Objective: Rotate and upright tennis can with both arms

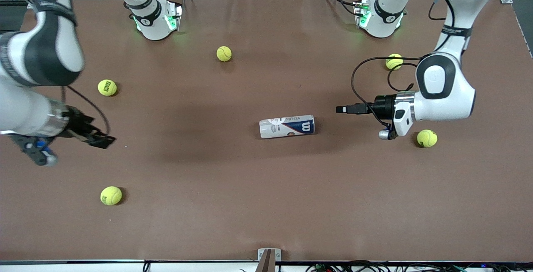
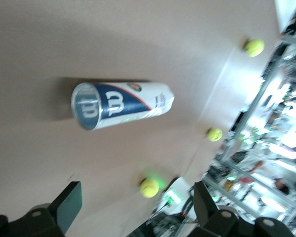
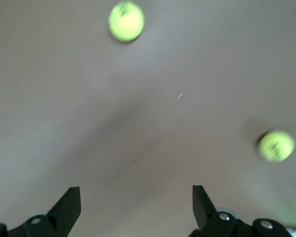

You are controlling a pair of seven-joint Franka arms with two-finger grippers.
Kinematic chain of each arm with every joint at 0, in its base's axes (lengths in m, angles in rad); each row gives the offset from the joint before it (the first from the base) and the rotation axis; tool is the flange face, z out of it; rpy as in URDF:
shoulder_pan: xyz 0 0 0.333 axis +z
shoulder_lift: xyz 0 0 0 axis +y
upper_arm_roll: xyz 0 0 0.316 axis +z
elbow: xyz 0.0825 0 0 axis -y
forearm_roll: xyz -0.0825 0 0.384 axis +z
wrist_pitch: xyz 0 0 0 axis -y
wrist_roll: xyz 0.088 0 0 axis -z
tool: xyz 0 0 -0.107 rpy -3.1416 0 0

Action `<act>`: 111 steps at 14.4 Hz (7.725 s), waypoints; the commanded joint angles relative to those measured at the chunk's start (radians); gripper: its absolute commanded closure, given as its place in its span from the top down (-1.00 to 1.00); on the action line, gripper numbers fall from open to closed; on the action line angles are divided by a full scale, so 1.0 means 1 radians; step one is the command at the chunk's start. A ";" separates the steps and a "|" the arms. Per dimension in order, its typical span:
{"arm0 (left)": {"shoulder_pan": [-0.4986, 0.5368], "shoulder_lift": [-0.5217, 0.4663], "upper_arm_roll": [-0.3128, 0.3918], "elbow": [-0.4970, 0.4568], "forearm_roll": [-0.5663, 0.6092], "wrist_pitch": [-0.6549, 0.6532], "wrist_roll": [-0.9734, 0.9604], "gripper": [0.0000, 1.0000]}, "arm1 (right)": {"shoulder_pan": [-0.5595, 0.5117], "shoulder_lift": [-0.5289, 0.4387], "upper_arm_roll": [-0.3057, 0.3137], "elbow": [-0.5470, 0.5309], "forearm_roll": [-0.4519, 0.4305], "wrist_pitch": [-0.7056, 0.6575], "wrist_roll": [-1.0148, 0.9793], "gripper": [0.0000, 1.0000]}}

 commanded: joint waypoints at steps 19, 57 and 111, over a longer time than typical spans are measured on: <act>-0.152 0.336 -0.003 0.034 -0.690 0.121 0.651 -0.43 | -0.196 -0.035 0.038 0.116 -0.102 -0.025 -0.630 1.00; -0.714 0.321 -0.021 0.749 1.441 -0.090 -1.579 -1.00 | -0.084 -0.466 0.015 -0.233 -0.099 -0.129 -0.644 1.00; -0.116 -0.164 0.261 0.706 1.074 -0.441 -0.274 1.00 | -0.077 -0.478 0.009 -0.233 -0.059 -0.108 -0.705 1.00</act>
